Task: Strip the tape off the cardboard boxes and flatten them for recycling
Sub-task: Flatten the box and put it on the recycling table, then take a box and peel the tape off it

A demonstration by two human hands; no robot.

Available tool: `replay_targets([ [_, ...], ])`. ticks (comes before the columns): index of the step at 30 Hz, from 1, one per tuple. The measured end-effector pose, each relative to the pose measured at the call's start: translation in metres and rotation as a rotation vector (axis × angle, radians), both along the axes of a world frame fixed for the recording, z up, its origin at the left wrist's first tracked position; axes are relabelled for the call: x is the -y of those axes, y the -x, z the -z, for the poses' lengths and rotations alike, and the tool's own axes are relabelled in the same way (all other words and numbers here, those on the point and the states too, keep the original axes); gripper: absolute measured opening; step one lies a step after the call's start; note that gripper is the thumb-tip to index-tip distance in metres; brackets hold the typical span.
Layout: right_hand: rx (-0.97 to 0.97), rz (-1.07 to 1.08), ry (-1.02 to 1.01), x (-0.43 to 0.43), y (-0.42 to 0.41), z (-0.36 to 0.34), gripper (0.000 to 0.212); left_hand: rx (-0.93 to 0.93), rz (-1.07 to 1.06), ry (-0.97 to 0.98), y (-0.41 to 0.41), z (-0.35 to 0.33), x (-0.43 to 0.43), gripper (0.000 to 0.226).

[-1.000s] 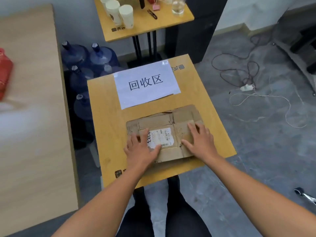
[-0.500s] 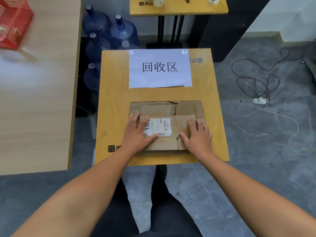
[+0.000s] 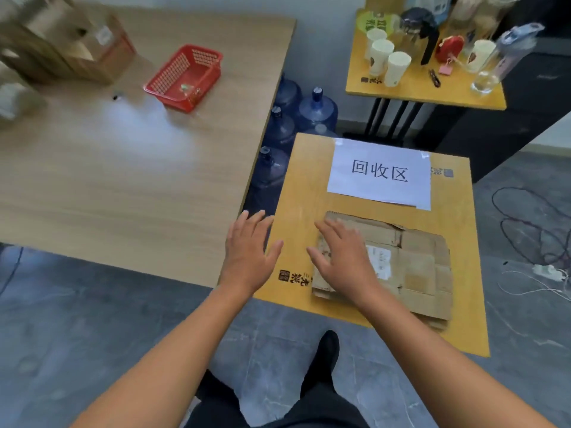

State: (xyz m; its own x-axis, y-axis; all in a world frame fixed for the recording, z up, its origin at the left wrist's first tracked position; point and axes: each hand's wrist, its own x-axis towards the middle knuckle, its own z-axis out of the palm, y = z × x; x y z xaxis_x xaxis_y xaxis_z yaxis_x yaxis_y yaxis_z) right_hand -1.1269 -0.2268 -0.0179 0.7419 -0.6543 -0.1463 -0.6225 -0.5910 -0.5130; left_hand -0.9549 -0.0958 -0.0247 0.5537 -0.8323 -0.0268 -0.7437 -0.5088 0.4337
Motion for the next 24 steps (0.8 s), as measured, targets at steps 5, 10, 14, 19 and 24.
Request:
replay_targets([
  [5, 0.027, -0.183, 0.050, -0.088, -0.112, -0.025, 0.065, 0.106, -0.162, -0.019, -0.094, -0.032, -0.116, 0.057],
  [10, -0.004, -0.288, 0.120, -0.197, -0.216, -0.041, 0.066, 0.065, -0.332, 0.001, -0.183, -0.038, -0.243, 0.055],
  [14, -0.017, -0.360, 0.100, -0.283, -0.296, -0.046, 0.065, 0.066, -0.443, 0.024, -0.242, -0.037, -0.342, 0.055],
  [19, -0.008, -0.406, 0.111, -0.362, -0.373, -0.050, 0.062, 0.120, -0.491, 0.017, -0.294, -0.046, -0.423, 0.056],
  [24, -0.014, -0.466, 0.157, -0.395, -0.431, -0.050, 0.060, 0.140, -0.557, 0.031, -0.353, -0.053, -0.462, 0.056],
])
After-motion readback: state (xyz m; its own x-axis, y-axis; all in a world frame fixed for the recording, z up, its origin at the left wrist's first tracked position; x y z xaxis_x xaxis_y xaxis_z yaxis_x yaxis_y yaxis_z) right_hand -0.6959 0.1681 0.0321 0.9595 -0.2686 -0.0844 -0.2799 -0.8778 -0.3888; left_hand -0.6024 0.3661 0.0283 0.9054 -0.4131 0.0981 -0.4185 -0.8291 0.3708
